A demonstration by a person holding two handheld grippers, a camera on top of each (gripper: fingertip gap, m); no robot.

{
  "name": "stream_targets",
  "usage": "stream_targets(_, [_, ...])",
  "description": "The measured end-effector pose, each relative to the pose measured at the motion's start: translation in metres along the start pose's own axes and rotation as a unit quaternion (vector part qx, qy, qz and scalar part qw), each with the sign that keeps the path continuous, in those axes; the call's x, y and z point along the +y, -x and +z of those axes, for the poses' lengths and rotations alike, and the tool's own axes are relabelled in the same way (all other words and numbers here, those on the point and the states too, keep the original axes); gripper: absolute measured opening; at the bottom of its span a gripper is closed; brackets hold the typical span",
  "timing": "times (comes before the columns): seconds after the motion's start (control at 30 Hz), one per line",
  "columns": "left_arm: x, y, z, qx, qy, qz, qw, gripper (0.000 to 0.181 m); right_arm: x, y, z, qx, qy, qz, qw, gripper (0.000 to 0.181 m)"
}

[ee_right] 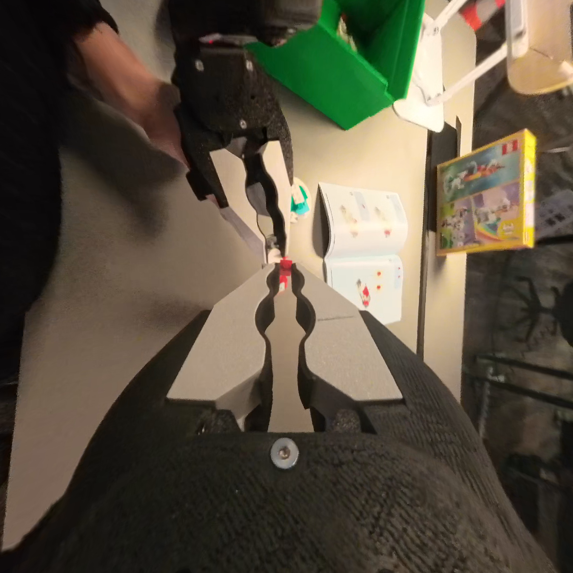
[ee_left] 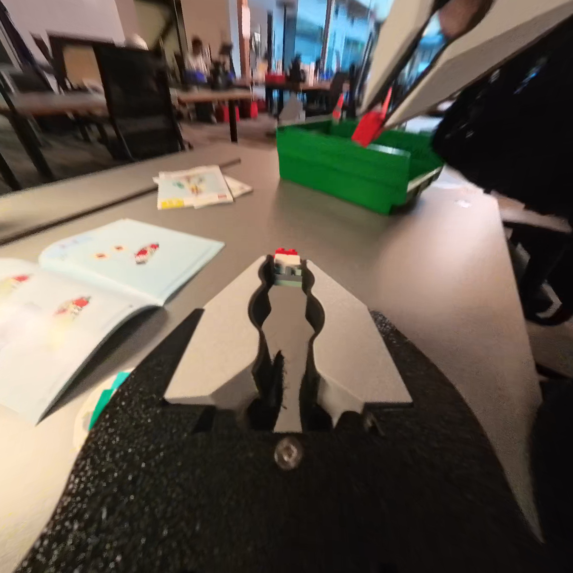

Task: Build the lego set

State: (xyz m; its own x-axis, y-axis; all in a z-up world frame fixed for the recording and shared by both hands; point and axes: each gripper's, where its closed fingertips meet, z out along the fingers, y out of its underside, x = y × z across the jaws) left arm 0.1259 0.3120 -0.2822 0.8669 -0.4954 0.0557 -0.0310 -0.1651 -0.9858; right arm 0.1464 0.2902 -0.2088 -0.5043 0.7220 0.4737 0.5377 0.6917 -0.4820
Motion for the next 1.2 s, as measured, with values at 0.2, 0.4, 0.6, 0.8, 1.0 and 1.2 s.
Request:
stream_targets(0.2, [0.049, -0.001, 0.022, 0.016, 0.142, 0.006, 0.99, 0.015, 0.055, 0.016, 0.025, 0.007, 0.063, 0.08, 0.995, 0.005])
stream_targets(0.4, [0.083, 0.008, 0.02, -0.002, 0.23, 0.019, 0.973, 0.015, 0.078, 0.024, 0.049, -0.007, 0.07, 0.143, 0.987, 0.005])
stream_targets(0.6, [0.094, 0.01, 0.014, -0.01, 0.283, 0.004, 0.959, 0.015, 0.091, 0.033, 0.07, -0.039, 0.077, 0.155, 0.984, 0.005])
stream_targets(0.8, [0.094, 0.014, 0.004, -0.024, 0.318, -0.004, 0.948, 0.041, 0.104, 0.039, 0.082, -0.053, 0.091, 0.153, 0.983, 0.005])
stream_targets(1.0, [0.077, 0.021, -0.008, -0.051, 0.306, 0.009, 0.951, 0.058, 0.126, 0.051, 0.096, -0.068, 0.129, 0.164, 0.976, 0.005])
stream_targets(1.2, [0.063, 0.037, -0.007, -0.072, 0.289, 0.003, 0.955, 0.075, 0.133, 0.055, 0.098, -0.082, 0.122, 0.198, 0.969, 0.019])
